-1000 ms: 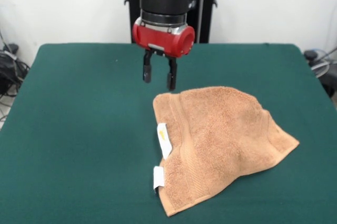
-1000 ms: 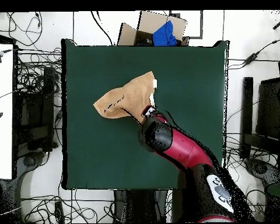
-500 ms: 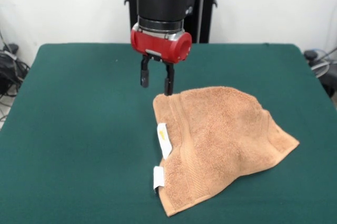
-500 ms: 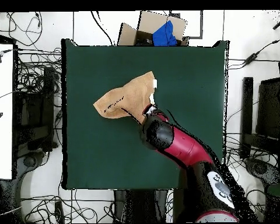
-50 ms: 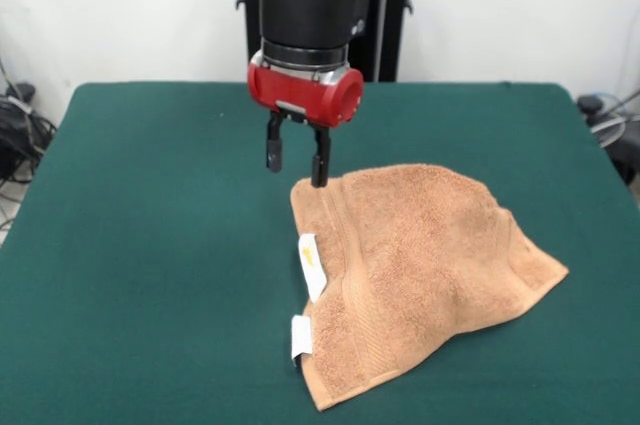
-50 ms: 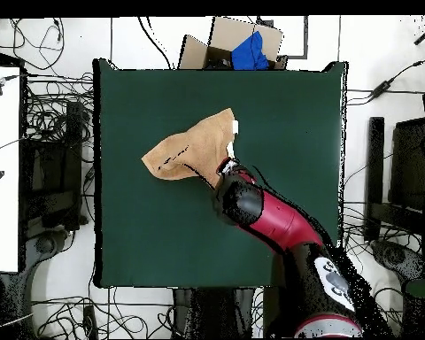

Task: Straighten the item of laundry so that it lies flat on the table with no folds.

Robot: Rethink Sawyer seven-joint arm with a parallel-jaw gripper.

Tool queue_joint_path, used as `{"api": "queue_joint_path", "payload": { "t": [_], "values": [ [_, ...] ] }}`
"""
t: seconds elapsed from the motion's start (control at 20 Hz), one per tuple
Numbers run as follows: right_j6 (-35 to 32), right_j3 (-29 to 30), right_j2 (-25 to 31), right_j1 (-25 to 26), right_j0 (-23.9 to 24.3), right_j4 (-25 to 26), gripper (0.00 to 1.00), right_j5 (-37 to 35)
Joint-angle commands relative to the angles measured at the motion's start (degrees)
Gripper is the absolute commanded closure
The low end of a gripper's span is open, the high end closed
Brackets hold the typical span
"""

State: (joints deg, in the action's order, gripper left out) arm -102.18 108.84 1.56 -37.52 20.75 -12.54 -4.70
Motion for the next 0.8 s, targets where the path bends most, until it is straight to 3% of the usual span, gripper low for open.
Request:
{"api": "queue_joint_path", "payload": {
  "t": [0.05,0.8],
  "values": [
    [-5.7,-1.3,5.2,1.4,-0.6,2.5,0.00,-1.9],
    [-4.3,-2.8,8.4,5.9,2.4,4.9,0.00,-0.7]
  ]
}}
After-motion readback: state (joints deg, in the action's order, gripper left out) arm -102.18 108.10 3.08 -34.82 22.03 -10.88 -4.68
